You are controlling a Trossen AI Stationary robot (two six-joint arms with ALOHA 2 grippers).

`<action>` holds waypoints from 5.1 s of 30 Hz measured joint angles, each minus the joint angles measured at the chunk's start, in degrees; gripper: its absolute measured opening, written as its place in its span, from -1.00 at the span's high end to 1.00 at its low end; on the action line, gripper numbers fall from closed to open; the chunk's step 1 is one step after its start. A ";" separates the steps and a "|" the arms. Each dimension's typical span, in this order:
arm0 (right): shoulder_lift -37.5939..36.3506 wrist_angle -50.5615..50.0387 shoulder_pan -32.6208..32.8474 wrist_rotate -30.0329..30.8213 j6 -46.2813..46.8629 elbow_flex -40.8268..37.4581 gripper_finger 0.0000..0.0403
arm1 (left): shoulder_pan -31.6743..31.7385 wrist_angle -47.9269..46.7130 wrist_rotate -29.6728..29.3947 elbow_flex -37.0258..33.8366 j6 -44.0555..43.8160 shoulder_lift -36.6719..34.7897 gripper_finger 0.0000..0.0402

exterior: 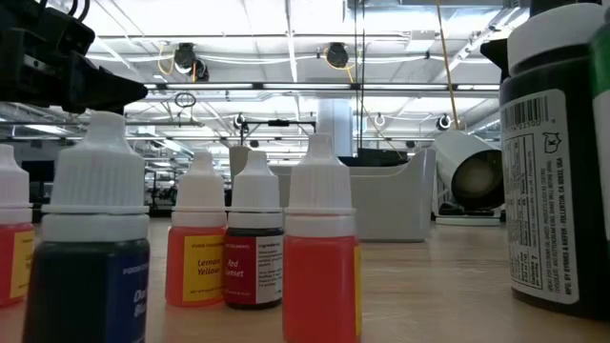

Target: Pick & Place food coloring

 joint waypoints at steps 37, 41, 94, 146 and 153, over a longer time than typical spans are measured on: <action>0.01 0.00 0.01 0.00 0.00 0.00 1.00 | 0.00 -0.01 0.01 0.00 0.01 0.00 0.71; 0.00 0.01 0.02 0.00 0.00 0.00 1.00 | -0.01 0.00 -0.01 0.00 0.02 -0.01 0.71; 2.60 8.90 0.17 1.33 -4.61 1.74 1.00 | 0.00 5.56 0.02 -0.02 -3.37 0.11 0.71; 96.96 -16.06 61.58 69.02 25.79 66.18 0.30 | -0.01 7.41 -0.25 -0.02 -5.99 0.12 0.71; 98.14 -15.55 61.10 55.23 34.65 65.81 0.12 | -0.01 7.37 -0.25 -0.02 -5.51 0.12 0.71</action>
